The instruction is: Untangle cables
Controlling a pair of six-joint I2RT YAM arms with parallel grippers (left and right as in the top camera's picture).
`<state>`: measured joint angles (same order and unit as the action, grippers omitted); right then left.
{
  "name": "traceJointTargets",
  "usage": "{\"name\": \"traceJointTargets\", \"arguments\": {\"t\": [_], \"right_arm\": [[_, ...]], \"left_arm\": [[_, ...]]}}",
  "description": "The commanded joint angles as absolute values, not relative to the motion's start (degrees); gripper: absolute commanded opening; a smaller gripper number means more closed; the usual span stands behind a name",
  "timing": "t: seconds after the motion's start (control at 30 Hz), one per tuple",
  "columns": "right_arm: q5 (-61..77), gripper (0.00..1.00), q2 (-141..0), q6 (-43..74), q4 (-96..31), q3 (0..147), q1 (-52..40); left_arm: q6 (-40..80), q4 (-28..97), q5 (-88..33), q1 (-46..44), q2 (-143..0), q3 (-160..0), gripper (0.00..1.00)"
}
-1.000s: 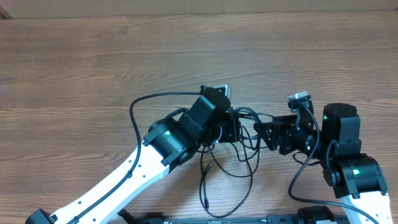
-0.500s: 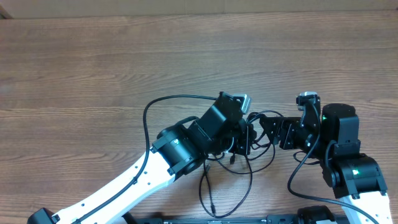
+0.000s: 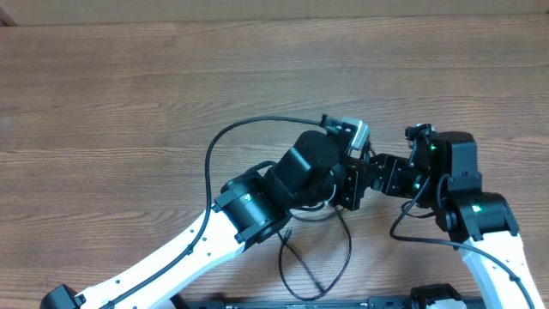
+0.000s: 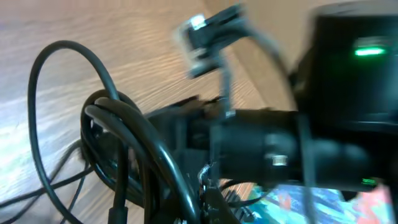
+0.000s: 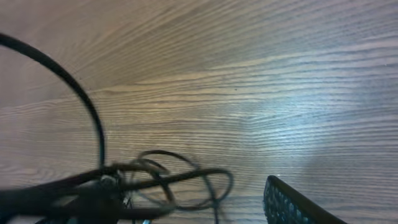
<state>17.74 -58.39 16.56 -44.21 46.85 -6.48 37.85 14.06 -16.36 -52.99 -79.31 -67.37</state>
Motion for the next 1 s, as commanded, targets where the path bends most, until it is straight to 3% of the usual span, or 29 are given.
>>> {"name": "traceJointTargets", "arguments": {"t": [0.0, 0.1, 0.2, 0.27, 0.3, 0.37, 0.47, 0.57, 0.97], "right_arm": [[17.2, 0.69, -58.3, 16.1, -43.7, 47.3, -6.5], [17.2, 0.69, -58.3, 16.3, -43.5, 47.3, -6.5], [17.2, 0.59, -57.8, 18.0, -43.5, 47.3, -6.3], [17.2, 0.59, -56.8, 18.3, -43.6, 47.3, -6.3], [17.2, 0.61, -56.2, 18.3, -43.6, 47.3, -6.3], [17.3, 0.73, -54.3, 18.3, -43.9, 47.3, -6.4], [18.9, 0.91, -51.2, 18.3, -43.6, 47.3, -6.4], [20.4, 1.0, -48.7, 18.2, -43.0, 47.3, -6.4], [18.6, 1.0, -47.8, 18.0, -43.0, 47.3, -6.4]], "left_arm": [[32.9, 13.0, -19.1, -53.9, -78.6, -68.1, 0.04], [30.2, 13.8, -17.4, -53.8, -78.6, -68.1, 0.04], [30.2, 17.9, -9.3, -52.9, -78.6, -68.1, 0.04], [30.8, 21.4, -3.6, -52.2, -78.6, -68.1, 0.04], [31.2, 22.7, -2.0, -51.7, -78.6, -68.1, 0.04], [31.3, 24.6, -1.1, -50.4, -78.6, -68.1, 0.04], [31.3, 24.5, -4.5, -48.9, -78.6, -68.1, 0.04], [31.2, 22.3, -8.5, -48.8, -78.6, -68.1, 0.04], [25.4, 17.6, -31.4, -48.8, -78.6, -68.1, 0.04]]}}
